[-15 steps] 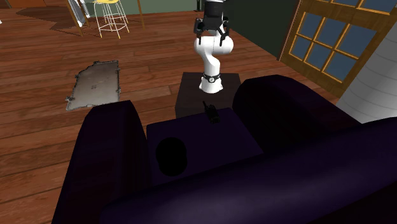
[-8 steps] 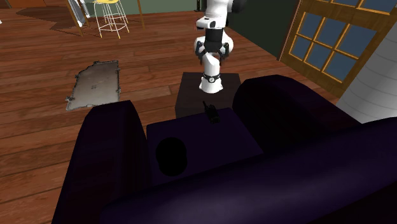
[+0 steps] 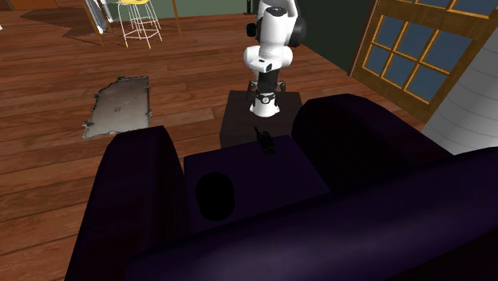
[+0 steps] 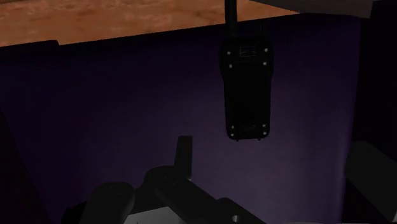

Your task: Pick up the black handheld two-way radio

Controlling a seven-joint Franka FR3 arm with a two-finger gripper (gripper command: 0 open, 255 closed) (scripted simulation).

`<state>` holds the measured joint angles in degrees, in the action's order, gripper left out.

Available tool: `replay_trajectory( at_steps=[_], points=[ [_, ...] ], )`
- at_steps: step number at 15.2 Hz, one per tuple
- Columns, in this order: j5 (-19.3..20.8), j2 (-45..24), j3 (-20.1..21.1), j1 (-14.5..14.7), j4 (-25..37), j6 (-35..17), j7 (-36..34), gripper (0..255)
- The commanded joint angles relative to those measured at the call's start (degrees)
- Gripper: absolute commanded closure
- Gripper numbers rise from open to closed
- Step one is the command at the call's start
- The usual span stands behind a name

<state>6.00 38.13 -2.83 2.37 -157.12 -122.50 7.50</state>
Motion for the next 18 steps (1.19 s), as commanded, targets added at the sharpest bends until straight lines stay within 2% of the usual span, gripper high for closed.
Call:
replay_trajectory(
  at_steps=[1, 10, 18],
  points=[
    [0.51, -2.56, -0.36, 0.19, -2.19, -3.93, 0.95, 0],
    [3.31, -20.05, -0.9, 0.77, -8.06, -23.24, 3.56, 0],
    [5.16, -28.81, -0.68, 0.0, -8.73, -32.45, 2.16, 0]
  ],
)
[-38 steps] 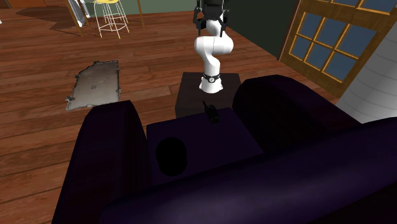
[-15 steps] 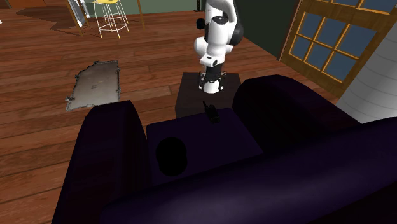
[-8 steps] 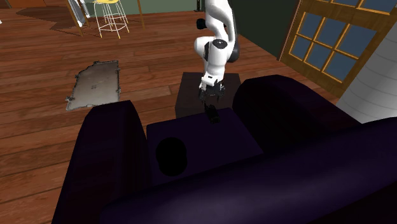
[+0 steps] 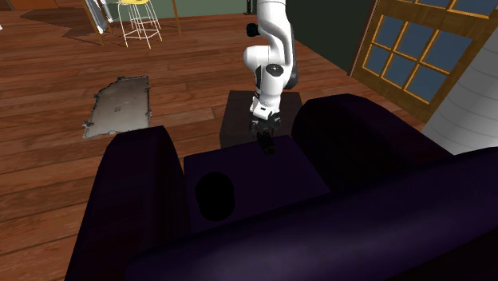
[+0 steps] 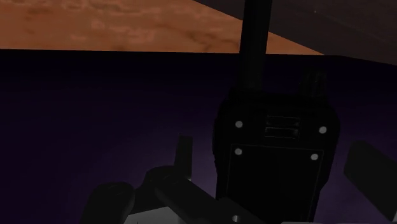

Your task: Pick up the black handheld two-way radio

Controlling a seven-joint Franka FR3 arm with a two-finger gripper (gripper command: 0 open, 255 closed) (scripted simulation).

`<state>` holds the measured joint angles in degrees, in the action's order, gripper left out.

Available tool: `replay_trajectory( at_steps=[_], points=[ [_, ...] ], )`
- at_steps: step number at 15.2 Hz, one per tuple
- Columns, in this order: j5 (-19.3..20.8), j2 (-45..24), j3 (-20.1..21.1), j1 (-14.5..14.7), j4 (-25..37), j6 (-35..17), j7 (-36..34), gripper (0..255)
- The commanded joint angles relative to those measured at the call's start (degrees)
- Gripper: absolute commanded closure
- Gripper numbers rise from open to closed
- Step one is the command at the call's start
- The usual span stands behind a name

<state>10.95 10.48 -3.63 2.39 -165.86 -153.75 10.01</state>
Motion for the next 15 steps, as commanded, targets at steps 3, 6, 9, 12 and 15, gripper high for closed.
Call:
replay_trajectory(
  at_steps=[3, 6, 9, 12, 15],
  points=[
    [0.41, -1.78, 0.09, -0.14, 0.01, -1.81, -0.42, 255],
    [0.42, -1.72, 0.07, -0.15, -0.03, -1.79, -0.4, 255],
    [0.42, -1.72, 0.07, -0.16, -0.03, -1.79, -0.4, 255],
    [0.4, -1.83, 0.14, -0.1, 0.01, -1.87, -0.52, 255],
    [-0.47, 1.59, 0.05, 0.26, 0.09, 1.63, 0.25, 255]
  ],
)
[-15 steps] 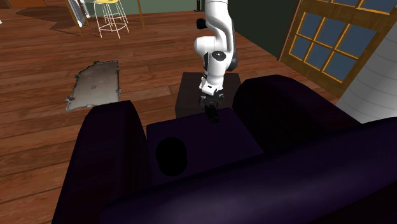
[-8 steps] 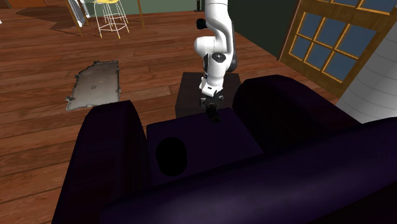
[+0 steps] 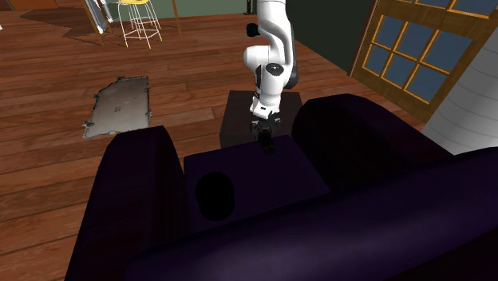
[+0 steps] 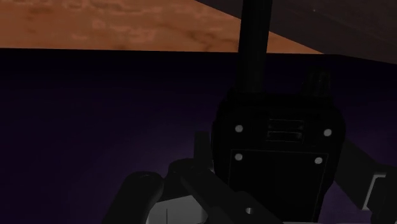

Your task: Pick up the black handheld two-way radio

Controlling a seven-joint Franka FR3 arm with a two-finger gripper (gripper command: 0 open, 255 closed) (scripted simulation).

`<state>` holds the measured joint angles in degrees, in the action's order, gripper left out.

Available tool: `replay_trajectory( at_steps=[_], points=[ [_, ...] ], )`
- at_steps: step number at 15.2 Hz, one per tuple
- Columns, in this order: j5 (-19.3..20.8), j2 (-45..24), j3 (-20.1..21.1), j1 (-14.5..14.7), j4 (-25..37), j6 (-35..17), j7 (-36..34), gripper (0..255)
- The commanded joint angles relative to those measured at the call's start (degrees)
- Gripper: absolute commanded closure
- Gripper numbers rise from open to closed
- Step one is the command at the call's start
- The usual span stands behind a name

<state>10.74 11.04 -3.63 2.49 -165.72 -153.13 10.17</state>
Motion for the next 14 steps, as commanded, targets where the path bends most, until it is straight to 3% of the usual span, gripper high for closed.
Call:
replay_trajectory(
  at_steps=[1, 12, 14],
  points=[
    [-0.5, 2.14, 0.03, 0.27, 0.02, 2.17, 0.31, 255],
    [-2.29, 12.8, -0.07, 1.1, 1.99, 14.78, 1.97, 255],
    [-2.31, 12.94, -0.07, 1.11, 2.03, 14.96, 1.99, 255]
  ],
)
